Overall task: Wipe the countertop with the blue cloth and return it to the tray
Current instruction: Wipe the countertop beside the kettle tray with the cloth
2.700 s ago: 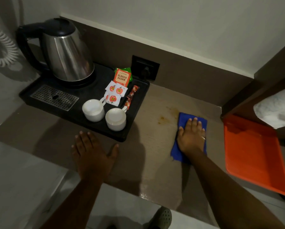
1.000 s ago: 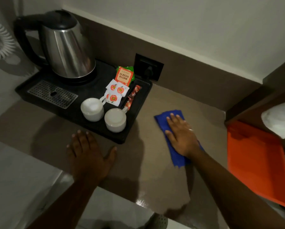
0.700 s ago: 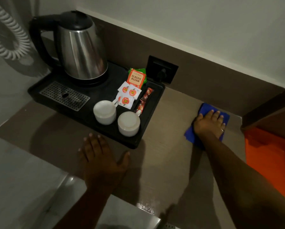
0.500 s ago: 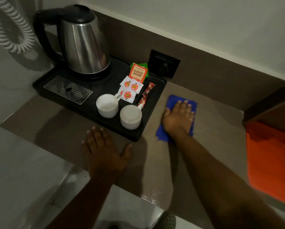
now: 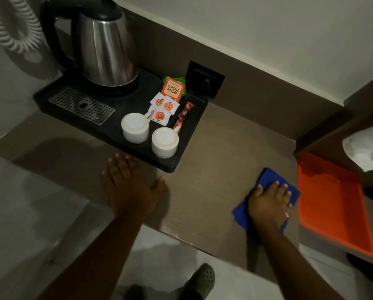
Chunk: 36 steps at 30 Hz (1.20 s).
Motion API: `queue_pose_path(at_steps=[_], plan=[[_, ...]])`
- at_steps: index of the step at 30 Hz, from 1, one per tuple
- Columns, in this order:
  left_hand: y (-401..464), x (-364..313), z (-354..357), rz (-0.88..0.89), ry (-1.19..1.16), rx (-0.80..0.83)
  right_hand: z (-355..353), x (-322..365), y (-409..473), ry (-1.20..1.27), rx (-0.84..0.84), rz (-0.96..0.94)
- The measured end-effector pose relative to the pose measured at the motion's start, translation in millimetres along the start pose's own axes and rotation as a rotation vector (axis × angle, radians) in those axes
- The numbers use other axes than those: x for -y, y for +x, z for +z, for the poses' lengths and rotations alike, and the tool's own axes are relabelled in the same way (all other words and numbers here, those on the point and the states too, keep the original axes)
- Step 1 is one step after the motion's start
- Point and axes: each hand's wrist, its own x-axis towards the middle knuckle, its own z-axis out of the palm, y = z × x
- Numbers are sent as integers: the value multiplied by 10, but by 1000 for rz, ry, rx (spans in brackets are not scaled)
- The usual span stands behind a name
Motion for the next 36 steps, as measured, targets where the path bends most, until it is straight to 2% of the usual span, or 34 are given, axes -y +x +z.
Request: queue_pose_path(at_steps=[2, 3, 7, 10, 12, 14, 18, 21, 23, 25, 28, 30, 32, 34, 36], plan=[[-1, 2, -9, 5, 9, 0, 92, 433, -285, 40, 26, 107], [1, 5, -14, 6, 10, 1, 159, 642, -459, 40, 34, 66], [-11, -3, -44, 11, 40, 21, 443, 1065, -1133, -26, 71, -453], [-26, -6, -70, 3, 30, 1, 351, 719, -1190, -63, 144, -798], [-42, -10, -85, 12, 15, -5, 227, 290, -996, -91, 165, -898], [-49, -8, -85, 17, 9, -6, 95, -171, -710, -91, 151, -791], [-40, -15, -69, 10, 4, -1, -94, -724, -302, -42, 47, -345], [-23, -17, -47, -2, 11, 10, -35, -442, -224, -13, -16, -44], [-16, -7, -25, -8, 11, 8, -8, -40, -231, 35, 8, 115], [-14, -7, -15, -8, 11, 8, 51, 351, -329, 43, 50, 48], [-13, 4, -16, -1, 17, 3, 240, 667, -741, -15, 83, -359], [-13, 10, -19, 1, 15, 8, 254, 519, -975, -36, 146, -610], [-18, 10, -30, -2, 14, 9, 192, 143, -970, -60, 189, -757], [-25, -3, -49, -3, 13, 15, 83, -289, -790, -76, 174, -744], [-35, -13, -74, -1, 2, 20, -43, -641, -551, -76, 153, -617]])
